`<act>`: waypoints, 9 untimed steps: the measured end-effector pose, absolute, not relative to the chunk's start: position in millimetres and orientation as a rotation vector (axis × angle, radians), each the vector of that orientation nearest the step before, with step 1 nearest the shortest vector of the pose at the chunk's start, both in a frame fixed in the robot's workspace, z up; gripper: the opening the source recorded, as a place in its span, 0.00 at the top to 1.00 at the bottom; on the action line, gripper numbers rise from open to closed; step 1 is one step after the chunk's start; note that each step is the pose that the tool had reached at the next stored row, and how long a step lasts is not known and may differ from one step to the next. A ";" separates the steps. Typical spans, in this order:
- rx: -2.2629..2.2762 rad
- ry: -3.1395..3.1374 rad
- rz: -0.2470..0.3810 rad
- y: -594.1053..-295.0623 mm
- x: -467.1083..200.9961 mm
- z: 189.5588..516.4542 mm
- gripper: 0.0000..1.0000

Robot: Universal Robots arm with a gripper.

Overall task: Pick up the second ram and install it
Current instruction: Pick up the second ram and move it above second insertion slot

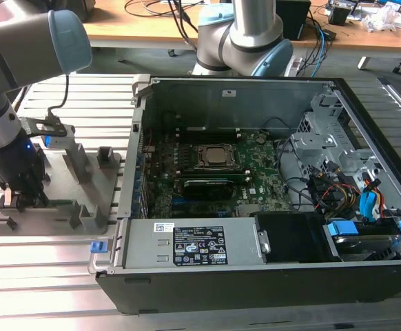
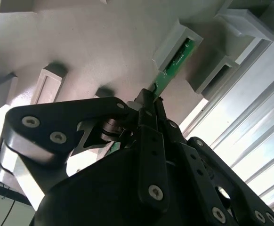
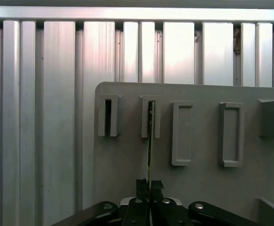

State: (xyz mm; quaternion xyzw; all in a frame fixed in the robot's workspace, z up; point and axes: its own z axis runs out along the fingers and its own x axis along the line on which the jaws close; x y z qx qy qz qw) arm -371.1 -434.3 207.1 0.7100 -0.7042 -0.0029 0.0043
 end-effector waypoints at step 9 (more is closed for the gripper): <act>2.224 -2.206 -0.009 -434.3 -371.1 224.4 0.86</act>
